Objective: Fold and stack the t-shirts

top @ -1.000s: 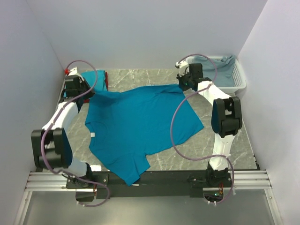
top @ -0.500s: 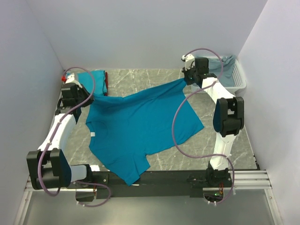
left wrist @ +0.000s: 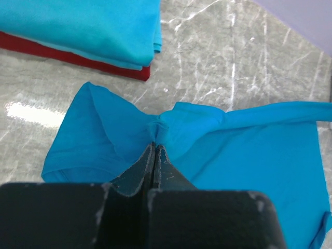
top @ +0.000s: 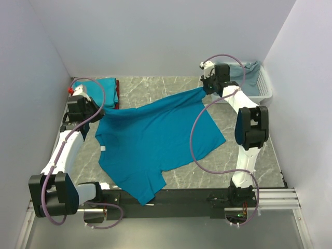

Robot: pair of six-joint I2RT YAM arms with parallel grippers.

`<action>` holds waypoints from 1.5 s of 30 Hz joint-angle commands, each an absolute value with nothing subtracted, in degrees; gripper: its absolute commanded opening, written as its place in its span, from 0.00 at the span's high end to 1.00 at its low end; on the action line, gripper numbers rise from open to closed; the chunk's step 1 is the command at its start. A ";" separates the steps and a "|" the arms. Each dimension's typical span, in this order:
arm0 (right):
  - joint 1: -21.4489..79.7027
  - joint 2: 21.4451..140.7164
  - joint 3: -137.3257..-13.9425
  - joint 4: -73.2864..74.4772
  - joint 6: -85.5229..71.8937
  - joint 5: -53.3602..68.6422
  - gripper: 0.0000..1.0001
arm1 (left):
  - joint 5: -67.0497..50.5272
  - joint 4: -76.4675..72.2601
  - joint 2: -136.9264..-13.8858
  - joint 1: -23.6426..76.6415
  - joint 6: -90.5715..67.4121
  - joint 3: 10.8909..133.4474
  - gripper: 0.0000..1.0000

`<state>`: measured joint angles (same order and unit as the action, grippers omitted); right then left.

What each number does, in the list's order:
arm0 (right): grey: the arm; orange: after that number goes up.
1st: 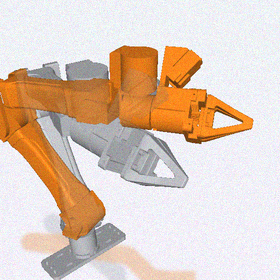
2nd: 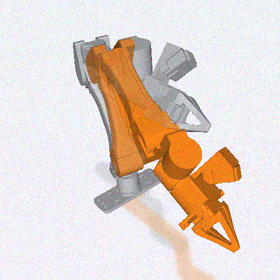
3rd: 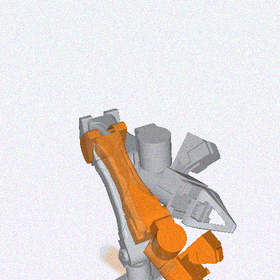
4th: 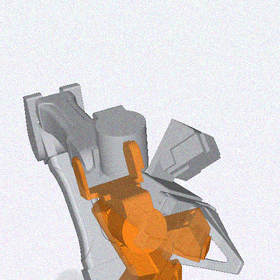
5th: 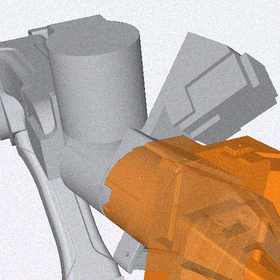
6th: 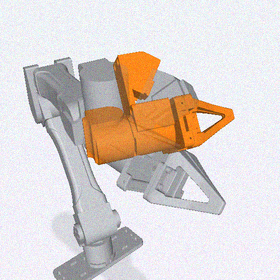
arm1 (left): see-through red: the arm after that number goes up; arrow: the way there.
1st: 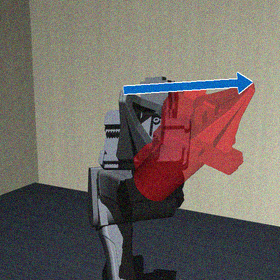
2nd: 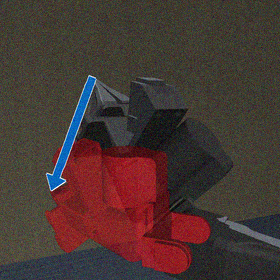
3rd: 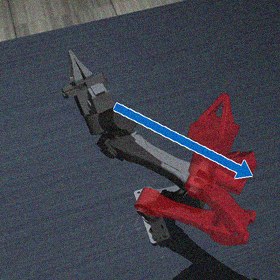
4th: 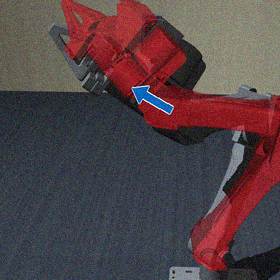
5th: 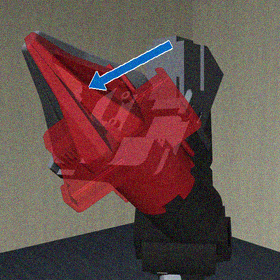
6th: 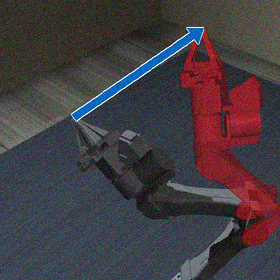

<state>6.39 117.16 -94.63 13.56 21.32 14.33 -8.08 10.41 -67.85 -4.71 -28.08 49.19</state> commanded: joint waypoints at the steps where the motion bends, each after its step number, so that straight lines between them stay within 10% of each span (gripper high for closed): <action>1: 6.77 117.25 -95.36 13.45 23.03 15.38 1.00 | -6.60 10.81 -66.36 -5.01 -26.55 51.59 1.00; 45: 8.00 118.13 -92.38 12.57 25.75 10.81 1.00 | -11.87 19.77 -61.44 -4.92 -25.22 44.82 1.00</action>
<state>8.38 121.36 -93.30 14.46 25.04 11.55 -12.14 20.05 -63.46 -4.71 -25.15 45.01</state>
